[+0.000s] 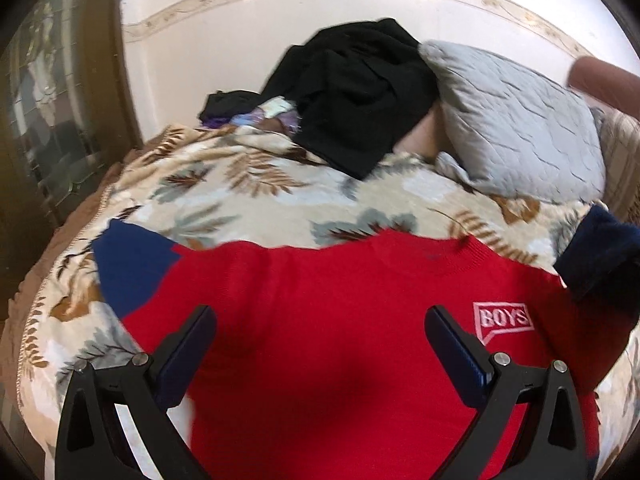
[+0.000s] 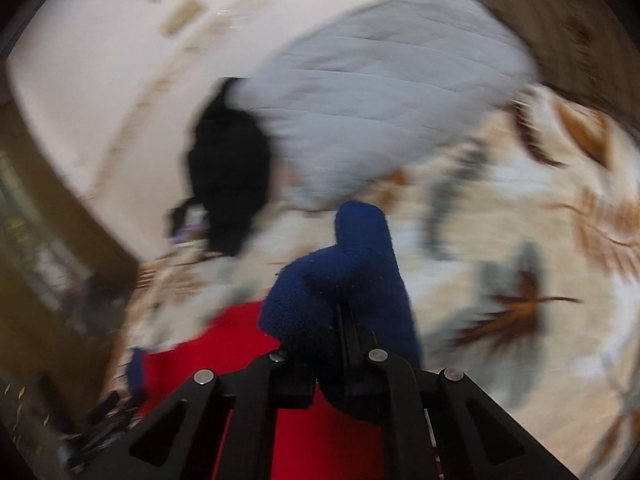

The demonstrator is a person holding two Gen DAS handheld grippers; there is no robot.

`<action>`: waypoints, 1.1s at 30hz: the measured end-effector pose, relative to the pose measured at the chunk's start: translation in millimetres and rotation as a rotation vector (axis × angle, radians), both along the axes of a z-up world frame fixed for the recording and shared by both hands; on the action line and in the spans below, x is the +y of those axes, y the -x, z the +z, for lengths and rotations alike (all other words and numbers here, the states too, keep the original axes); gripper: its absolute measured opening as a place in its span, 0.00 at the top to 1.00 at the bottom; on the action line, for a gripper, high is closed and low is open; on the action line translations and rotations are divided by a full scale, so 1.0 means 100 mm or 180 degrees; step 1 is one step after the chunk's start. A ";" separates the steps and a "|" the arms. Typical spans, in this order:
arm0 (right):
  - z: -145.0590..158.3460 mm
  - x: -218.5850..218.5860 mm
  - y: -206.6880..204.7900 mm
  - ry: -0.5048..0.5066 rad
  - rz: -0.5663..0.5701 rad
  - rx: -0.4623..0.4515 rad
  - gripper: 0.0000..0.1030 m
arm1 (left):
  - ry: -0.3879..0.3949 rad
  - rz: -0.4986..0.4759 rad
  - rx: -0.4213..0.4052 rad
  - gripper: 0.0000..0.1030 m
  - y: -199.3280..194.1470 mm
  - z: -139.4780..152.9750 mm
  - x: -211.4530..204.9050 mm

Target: Fold small clothes

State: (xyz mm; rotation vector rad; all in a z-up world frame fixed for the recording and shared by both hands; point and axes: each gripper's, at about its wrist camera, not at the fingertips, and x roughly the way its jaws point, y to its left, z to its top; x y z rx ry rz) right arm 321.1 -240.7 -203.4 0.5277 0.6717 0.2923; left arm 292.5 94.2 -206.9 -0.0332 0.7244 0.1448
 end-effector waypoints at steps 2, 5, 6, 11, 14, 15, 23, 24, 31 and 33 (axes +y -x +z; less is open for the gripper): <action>0.06 0.35 0.03 -0.0133 0.0334 -0.0069 0.90 | 0.0038 0.0104 -0.0028 0.00 0.01 0.05 0.17; -0.02 0.84 0.04 -0.0175 0.0657 0.0087 0.86 | 0.0114 0.0292 -0.0060 0.00 0.05 0.10 0.46; -0.11 1.00 0.03 -0.0109 0.0743 0.0207 0.86 | 0.0145 0.0350 -0.0063 0.00 0.07 0.11 0.56; -0.64 1.48 0.03 0.0485 0.1110 0.1001 0.75 | 0.0257 0.0480 0.0021 0.00 0.15 0.07 0.86; -0.87 1.45 0.07 0.0539 0.1183 0.1362 0.75 | 0.0297 0.0420 0.0105 0.00 0.17 0.04 0.92; -0.89 1.44 0.12 0.0553 0.1188 0.1359 0.75 | 0.0345 0.0362 0.0148 0.00 0.18 0.02 0.93; -0.77 1.05 0.33 0.0604 0.1011 0.1263 0.38 | 0.0972 -0.0258 0.0643 0.00 0.35 -0.11 0.73; -0.72 0.99 0.37 0.0563 0.0960 0.1229 0.35 | 0.1088 -0.0310 0.0719 0.00 0.41 -0.13 0.66; -0.46 0.43 0.44 -0.0233 0.0822 0.0793 0.35 | 0.1390 -0.0918 0.0990 0.00 0.80 -0.22 -0.02; -0.49 0.35 0.41 -0.0294 0.0788 0.0810 0.36 | 0.1442 -0.1071 0.1189 0.00 0.83 -0.35 -0.26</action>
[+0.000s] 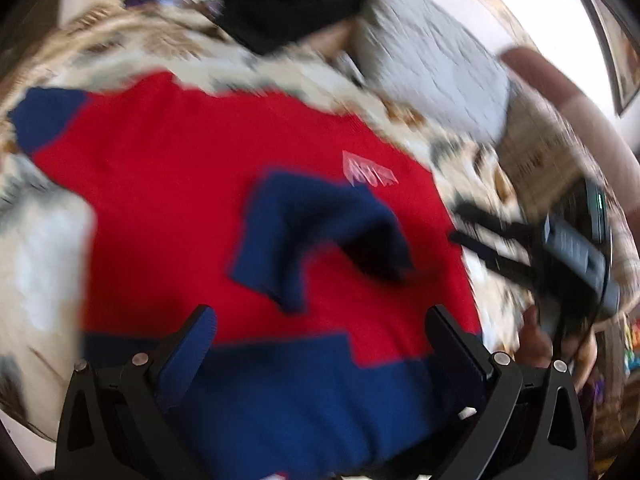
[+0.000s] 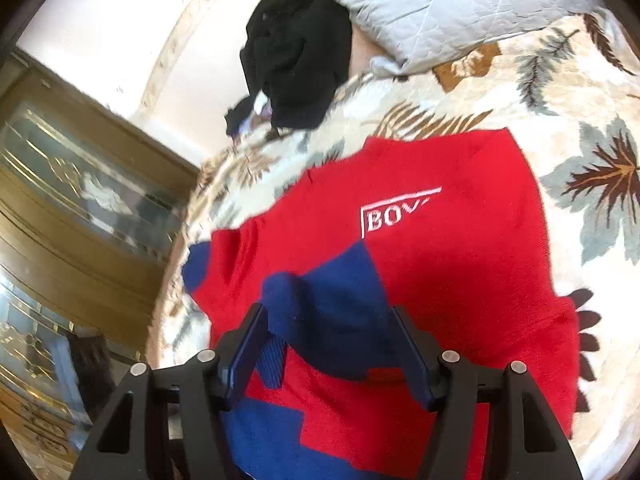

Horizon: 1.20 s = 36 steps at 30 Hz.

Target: Fold small clothes

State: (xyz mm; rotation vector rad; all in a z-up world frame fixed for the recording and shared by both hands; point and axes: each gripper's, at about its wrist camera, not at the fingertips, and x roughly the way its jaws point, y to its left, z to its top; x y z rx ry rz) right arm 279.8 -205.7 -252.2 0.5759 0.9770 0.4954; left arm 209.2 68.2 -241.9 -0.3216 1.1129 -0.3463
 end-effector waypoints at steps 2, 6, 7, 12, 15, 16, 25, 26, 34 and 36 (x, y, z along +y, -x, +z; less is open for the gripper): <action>-0.05 -0.02 -0.04 0.0012 -0.0025 0.0062 0.37 | 0.0100 -0.0015 0.0176 0.01 -0.06 -0.12 -0.11; -0.13 -0.08 -0.15 0.0123 -0.0075 0.0131 0.41 | 0.0530 0.0168 0.0351 0.03 -0.23 -0.20 -0.10; -0.15 -0.08 -0.17 0.0191 -0.0086 0.0140 0.44 | 0.0632 0.0306 0.0360 0.03 -0.28 -0.20 -0.04; -0.42 -0.15 -0.28 0.0442 -0.0155 0.0408 0.64 | 0.1134 0.0900 0.0563 0.03 -0.51 -0.30 0.17; -0.41 -0.10 -0.26 0.0522 -0.0059 0.0378 0.65 | 0.1272 0.1077 0.0844 0.03 -0.67 -0.43 0.13; -0.41 -0.09 -0.26 0.0539 -0.0033 0.0373 0.65 | 0.1297 0.1147 0.0865 0.03 -0.70 -0.44 0.12; -0.45 -0.04 -0.24 0.0632 0.0064 0.0404 0.64 | 0.1300 0.1500 0.0658 0.69 -0.92 -0.24 0.31; -0.45 -0.04 -0.24 0.0640 0.0067 0.0404 0.64 | 0.1243 0.1469 0.0636 0.72 -0.94 -0.19 0.31; -0.47 -0.03 -0.27 0.0615 0.0060 0.0454 0.64 | 0.1113 0.1069 0.0741 0.46 -0.39 0.02 0.15; -0.47 -0.03 -0.26 0.0606 0.0050 0.0462 0.64 | 0.1317 0.1120 0.0912 0.38 -0.27 -0.09 0.09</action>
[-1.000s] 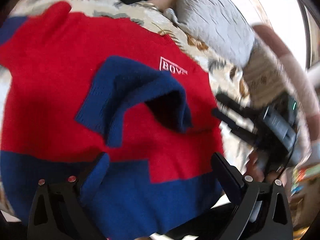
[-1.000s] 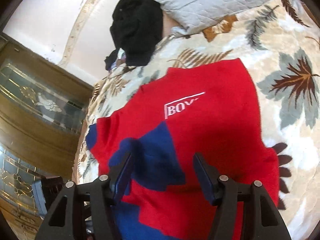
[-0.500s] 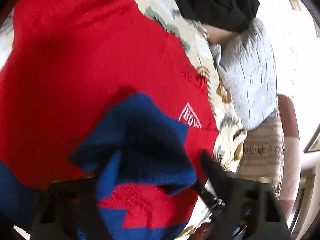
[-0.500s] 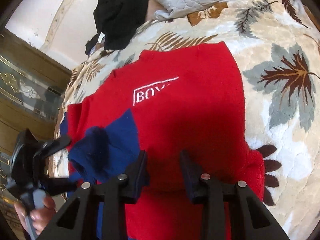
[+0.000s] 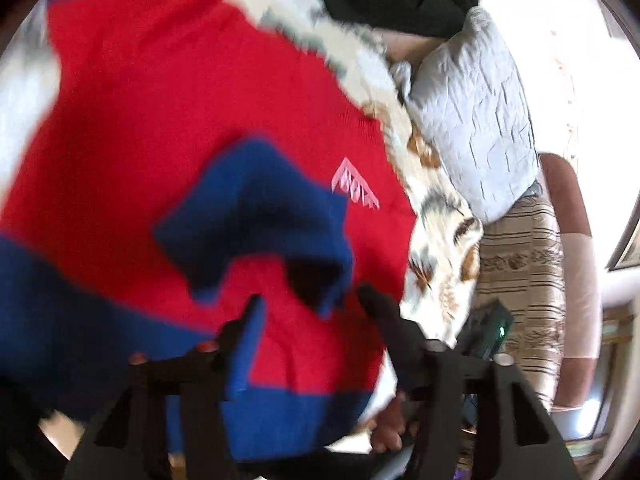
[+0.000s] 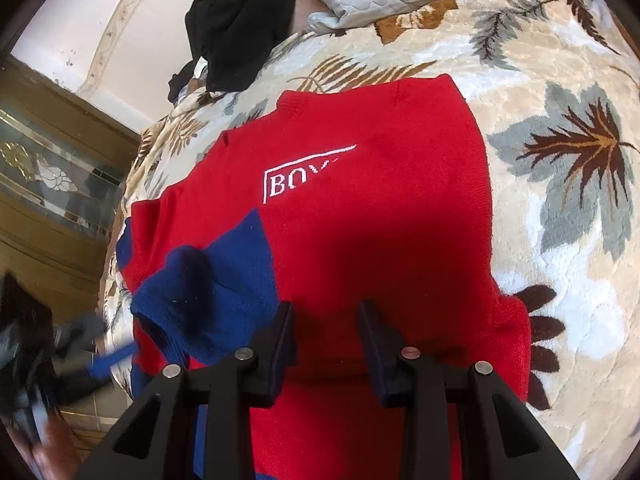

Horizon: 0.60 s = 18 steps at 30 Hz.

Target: Fold small clothes

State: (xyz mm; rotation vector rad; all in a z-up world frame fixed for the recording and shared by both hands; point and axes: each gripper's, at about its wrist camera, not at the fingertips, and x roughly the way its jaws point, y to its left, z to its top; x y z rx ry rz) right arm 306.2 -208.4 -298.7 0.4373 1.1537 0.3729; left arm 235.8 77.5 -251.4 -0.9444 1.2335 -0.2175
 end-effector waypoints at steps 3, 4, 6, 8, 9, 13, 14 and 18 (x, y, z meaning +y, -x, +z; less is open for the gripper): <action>0.00 0.00 0.03 -0.0004 0.0011 -0.0006 0.64 | 0.0241 0.0153 0.0133 0.30 -0.02 -0.15 -0.07; 0.00 0.00 0.03 -0.0009 0.0017 -0.0009 0.64 | 0.0264 0.0216 0.0160 0.30 -0.07 -0.19 -0.06; 0.00 -0.02 0.05 -0.0025 0.0033 -0.0018 0.64 | 0.0297 0.0400 0.0158 0.30 -0.18 -0.25 -0.01; 0.00 -0.04 0.06 -0.0047 0.0038 -0.0019 0.64 | 0.0438 0.0609 0.0118 0.30 -0.30 -0.31 0.08; -0.01 -0.04 0.06 -0.0055 0.0039 -0.0018 0.64 | 0.0495 0.0669 0.0092 0.30 -0.35 -0.33 0.11; -0.01 -0.02 0.05 -0.0037 0.0057 -0.0026 0.64 | 0.0527 0.0942 0.0182 0.32 -0.49 -0.43 0.35; -0.01 -0.01 0.05 -0.0028 0.0063 -0.0030 0.64 | 0.0572 0.0990 0.0203 0.38 -0.51 -0.46 0.39; -0.02 0.00 0.03 -0.0030 0.0062 -0.0034 0.64 | 0.0330 0.0850 0.0031 0.74 -0.61 -0.34 0.45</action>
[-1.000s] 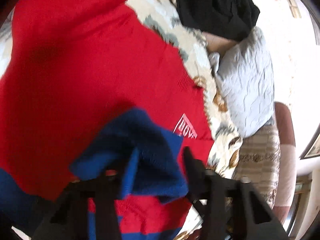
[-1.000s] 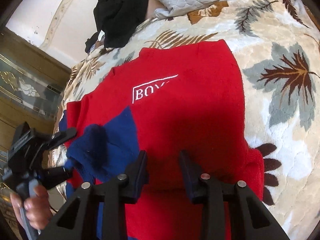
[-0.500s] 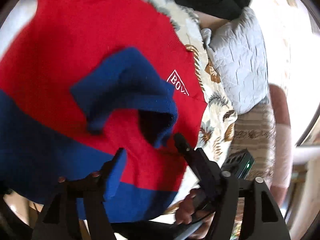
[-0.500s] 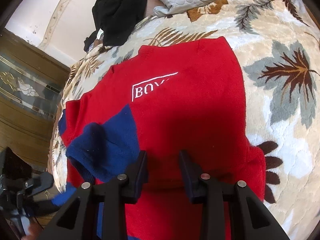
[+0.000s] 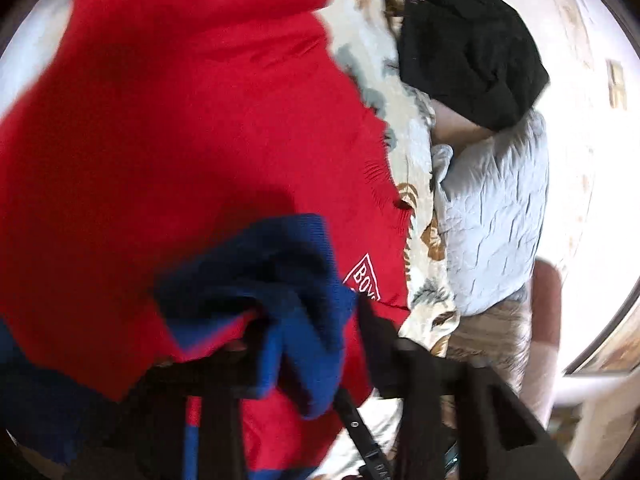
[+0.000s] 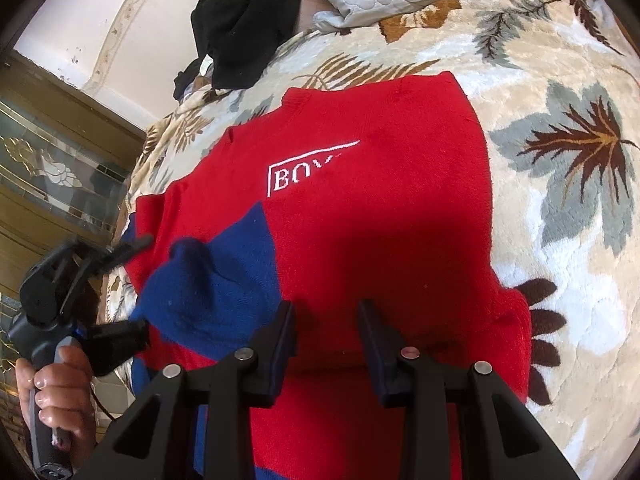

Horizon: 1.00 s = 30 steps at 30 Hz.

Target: Fold small clothes

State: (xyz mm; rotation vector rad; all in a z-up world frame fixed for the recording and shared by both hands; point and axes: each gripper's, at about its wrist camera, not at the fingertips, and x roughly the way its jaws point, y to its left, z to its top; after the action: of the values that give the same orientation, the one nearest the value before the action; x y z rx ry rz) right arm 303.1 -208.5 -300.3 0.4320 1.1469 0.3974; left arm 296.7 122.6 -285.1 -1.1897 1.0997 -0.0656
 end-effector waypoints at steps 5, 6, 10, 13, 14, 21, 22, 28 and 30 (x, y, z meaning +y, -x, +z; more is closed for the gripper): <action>0.10 0.03 0.03 -0.0024 -0.0043 -0.0187 0.62 | -0.0973 -0.0396 -0.0657 0.93 -0.12 0.65 0.02; 0.13 0.06 0.04 -0.0035 -0.0043 -0.0252 0.62 | -0.1255 -0.0503 -0.0696 0.93 -0.14 0.76 0.01; 0.27 0.25 0.10 -0.0108 0.0044 -0.0523 0.62 | -0.1474 -0.0618 -0.0504 0.93 -0.11 0.70 0.35; 0.37 0.45 0.14 -0.0137 0.0231 -0.0705 0.62 | -0.1503 -0.0455 -0.0370 0.93 0.07 0.58 0.75; 0.37 0.52 0.14 -0.0157 0.0299 -0.0699 0.62 | -0.1580 -0.0386 -0.0348 0.93 0.14 0.57 0.89; 0.08 1.08 0.16 0.0142 0.0772 -0.0309 0.63 | -0.1882 0.0265 -0.0090 0.63 0.45 0.62 2.02; 0.11 1.09 0.16 0.0158 0.0771 -0.0368 0.62 | -0.1930 0.0369 -0.0099 0.51 0.46 0.63 2.19; 0.32 0.85 0.16 -0.0217 0.0533 -0.0580 0.62 | -0.1718 0.0612 -0.0153 0.43 0.18 0.50 2.82; 0.26 0.76 0.10 -0.0266 0.0405 -0.0477 0.56 | -0.1567 0.0630 -0.0186 0.43 0.05 0.42 2.90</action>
State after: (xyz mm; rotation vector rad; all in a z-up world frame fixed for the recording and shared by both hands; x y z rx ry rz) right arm 293.1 -132.9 -274.0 0.3963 1.0173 0.5810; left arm 291.7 413.0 -243.0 -0.8386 0.8747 0.3062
